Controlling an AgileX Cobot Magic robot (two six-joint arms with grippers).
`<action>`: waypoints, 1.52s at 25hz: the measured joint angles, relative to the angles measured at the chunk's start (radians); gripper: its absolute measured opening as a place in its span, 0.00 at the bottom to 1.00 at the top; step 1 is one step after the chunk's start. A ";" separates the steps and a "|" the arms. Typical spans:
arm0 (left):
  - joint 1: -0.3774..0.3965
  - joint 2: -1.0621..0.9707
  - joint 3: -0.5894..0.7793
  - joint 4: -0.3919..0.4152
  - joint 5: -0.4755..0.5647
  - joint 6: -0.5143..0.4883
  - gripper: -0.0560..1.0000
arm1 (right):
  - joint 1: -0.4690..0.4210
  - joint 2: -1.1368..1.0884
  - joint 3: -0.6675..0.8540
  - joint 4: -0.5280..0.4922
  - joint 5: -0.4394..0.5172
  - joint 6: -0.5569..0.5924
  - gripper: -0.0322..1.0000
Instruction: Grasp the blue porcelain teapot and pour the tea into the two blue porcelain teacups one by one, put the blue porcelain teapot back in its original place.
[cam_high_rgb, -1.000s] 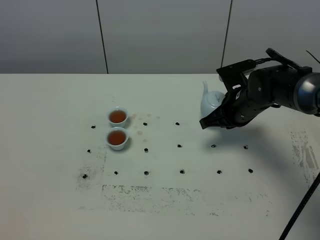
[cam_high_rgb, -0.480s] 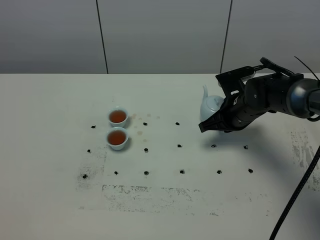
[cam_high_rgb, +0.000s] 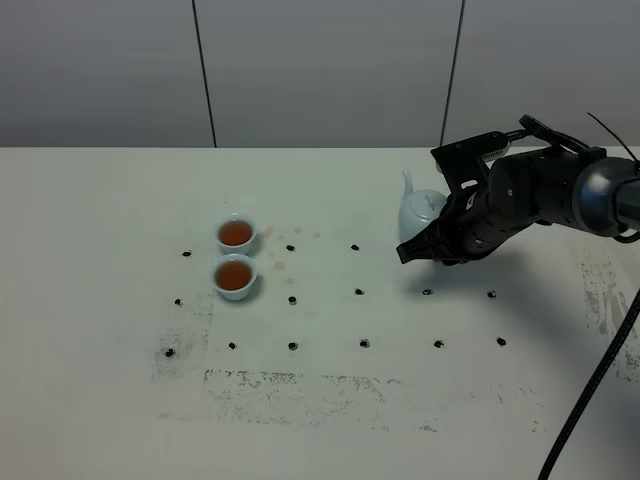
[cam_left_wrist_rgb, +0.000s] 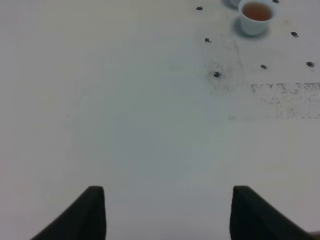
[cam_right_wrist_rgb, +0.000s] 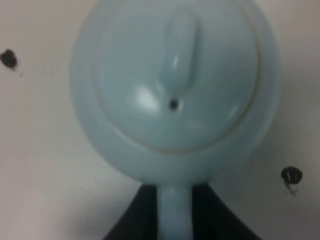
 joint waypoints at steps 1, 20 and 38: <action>0.000 0.000 0.000 0.000 0.000 0.000 0.54 | 0.000 0.000 0.000 0.000 0.000 0.000 0.28; 0.000 0.000 0.000 0.000 0.000 0.001 0.54 | -0.005 -0.108 -0.155 0.024 0.236 0.000 0.44; 0.000 0.000 0.000 0.000 0.000 0.001 0.54 | -0.478 -0.109 -0.219 0.106 0.394 -0.230 0.44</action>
